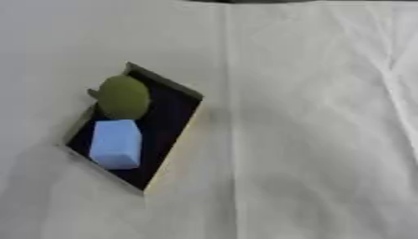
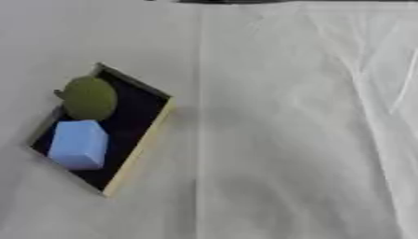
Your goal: Pick up objects on the table and place them in the box.
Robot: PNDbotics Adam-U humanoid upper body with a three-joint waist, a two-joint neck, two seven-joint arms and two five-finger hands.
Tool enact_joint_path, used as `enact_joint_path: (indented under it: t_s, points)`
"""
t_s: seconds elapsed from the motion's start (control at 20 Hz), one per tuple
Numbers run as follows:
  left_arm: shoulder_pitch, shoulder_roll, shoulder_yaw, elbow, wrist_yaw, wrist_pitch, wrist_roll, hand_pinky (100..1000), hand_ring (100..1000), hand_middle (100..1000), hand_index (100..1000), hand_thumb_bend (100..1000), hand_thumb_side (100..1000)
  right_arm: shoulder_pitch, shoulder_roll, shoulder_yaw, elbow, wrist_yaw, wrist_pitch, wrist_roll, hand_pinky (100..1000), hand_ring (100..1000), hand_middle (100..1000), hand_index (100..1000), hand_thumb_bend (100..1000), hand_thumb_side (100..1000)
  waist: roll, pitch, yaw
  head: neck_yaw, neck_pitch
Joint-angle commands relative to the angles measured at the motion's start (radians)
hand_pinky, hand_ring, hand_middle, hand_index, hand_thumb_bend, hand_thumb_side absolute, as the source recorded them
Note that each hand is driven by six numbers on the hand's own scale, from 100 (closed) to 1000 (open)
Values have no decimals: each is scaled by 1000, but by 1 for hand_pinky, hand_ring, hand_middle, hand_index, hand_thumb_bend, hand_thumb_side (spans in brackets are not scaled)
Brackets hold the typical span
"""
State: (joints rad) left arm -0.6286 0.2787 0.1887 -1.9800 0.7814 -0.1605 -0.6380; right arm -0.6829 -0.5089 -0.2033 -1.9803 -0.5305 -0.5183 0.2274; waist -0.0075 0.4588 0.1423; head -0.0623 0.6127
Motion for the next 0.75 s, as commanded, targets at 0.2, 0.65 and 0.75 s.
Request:
enact_joint_path:
  t_s: [0.2, 0.65, 0.75]
  points:
    - [-40, -13, 5, -20, -5, -13, 30, 886, 902, 937, 877, 100, 671, -2, 10, -20, -20, 34, 32, -20, 946, 959, 827, 890, 100, 632, -3, -12, 1, 12, -29]
    - [-64, -33, -6, -20, -5, -19, 48, 885, 899, 932, 879, 100, 639, -7, 31, -12, -20, 27, 45, 10, 939, 986, 835, 881, 100, 621, -11, -9, -8, 14, -38]
    - [-63, -32, -7, -20, -5, -18, 45, 886, 903, 936, 881, 100, 638, -6, 35, -12, -20, 19, 51, 24, 934, 960, 824, 880, 100, 621, -13, -9, -11, 13, -40]
